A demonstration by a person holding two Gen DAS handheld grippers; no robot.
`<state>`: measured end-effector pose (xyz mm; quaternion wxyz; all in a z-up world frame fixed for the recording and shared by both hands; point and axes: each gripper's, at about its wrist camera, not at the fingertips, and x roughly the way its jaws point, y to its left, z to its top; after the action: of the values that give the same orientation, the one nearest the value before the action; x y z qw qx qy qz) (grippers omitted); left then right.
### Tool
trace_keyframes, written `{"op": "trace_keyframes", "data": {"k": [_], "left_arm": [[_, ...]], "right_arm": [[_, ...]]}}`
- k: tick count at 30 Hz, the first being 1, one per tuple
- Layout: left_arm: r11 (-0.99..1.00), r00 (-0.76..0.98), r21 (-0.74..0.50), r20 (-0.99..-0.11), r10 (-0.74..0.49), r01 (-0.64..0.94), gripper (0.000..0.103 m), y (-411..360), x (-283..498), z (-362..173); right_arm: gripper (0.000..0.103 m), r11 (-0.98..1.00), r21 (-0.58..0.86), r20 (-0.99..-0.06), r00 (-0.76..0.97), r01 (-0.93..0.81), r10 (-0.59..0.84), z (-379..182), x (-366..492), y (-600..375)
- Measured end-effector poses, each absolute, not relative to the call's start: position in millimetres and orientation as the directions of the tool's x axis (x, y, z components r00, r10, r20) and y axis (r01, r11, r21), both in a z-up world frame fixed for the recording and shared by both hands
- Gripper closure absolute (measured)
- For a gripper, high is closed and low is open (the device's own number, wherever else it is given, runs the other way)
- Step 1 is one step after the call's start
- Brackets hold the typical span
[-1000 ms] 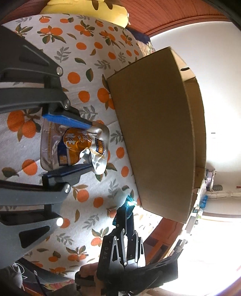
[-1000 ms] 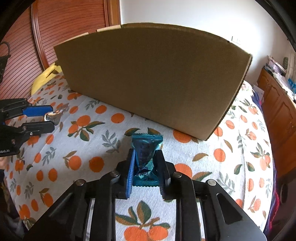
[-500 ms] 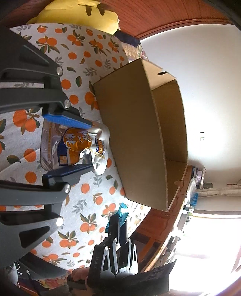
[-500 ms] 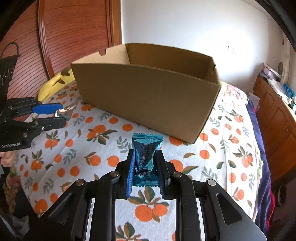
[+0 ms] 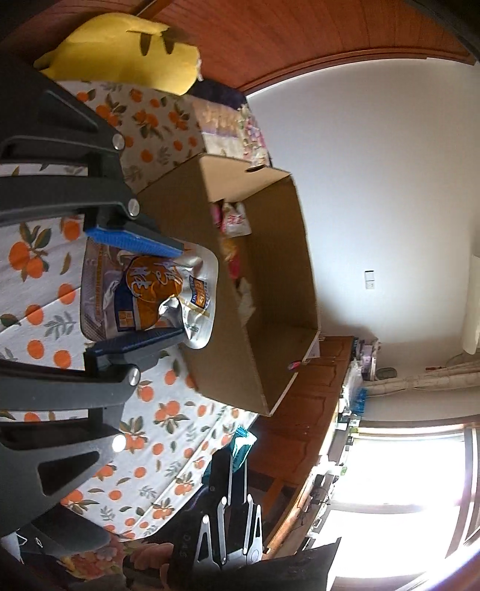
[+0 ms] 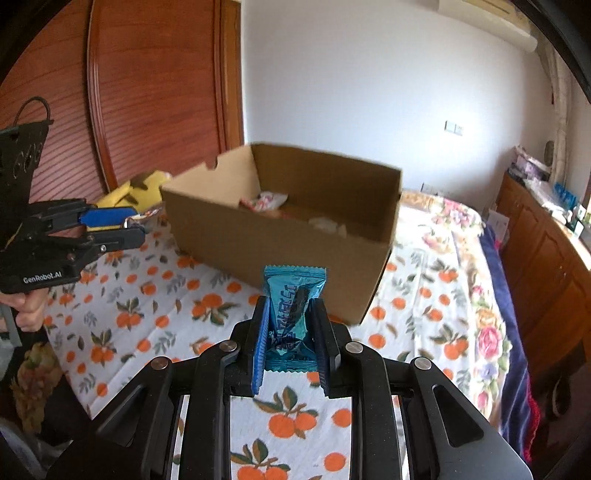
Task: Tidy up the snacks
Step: 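Lift the silver pouch and teal candy and carry both over the box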
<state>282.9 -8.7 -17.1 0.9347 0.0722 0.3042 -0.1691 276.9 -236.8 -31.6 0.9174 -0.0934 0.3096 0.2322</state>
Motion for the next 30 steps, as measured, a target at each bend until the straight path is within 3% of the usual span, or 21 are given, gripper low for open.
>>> {"op": "trace_keyframes", "data": {"k": [20,30], "left_arm": [[0.942,0.815,0.039,-0.515,-0.267,0.333,0.065,-8.0,350.8,18.7],[0.95,0.81,0.012,-0.526,-0.258,0.311,0.065,0.7,390.4,-3.9]], "right_arm": [[0.082,0.853,-0.065,-0.544,0.735,-0.518,0.405,11.2,328.3,-210.5],[0.082,0.844,-0.056,-0.565,0.714,-0.534,0.414,-6.8,370.8,-197.3]]}}
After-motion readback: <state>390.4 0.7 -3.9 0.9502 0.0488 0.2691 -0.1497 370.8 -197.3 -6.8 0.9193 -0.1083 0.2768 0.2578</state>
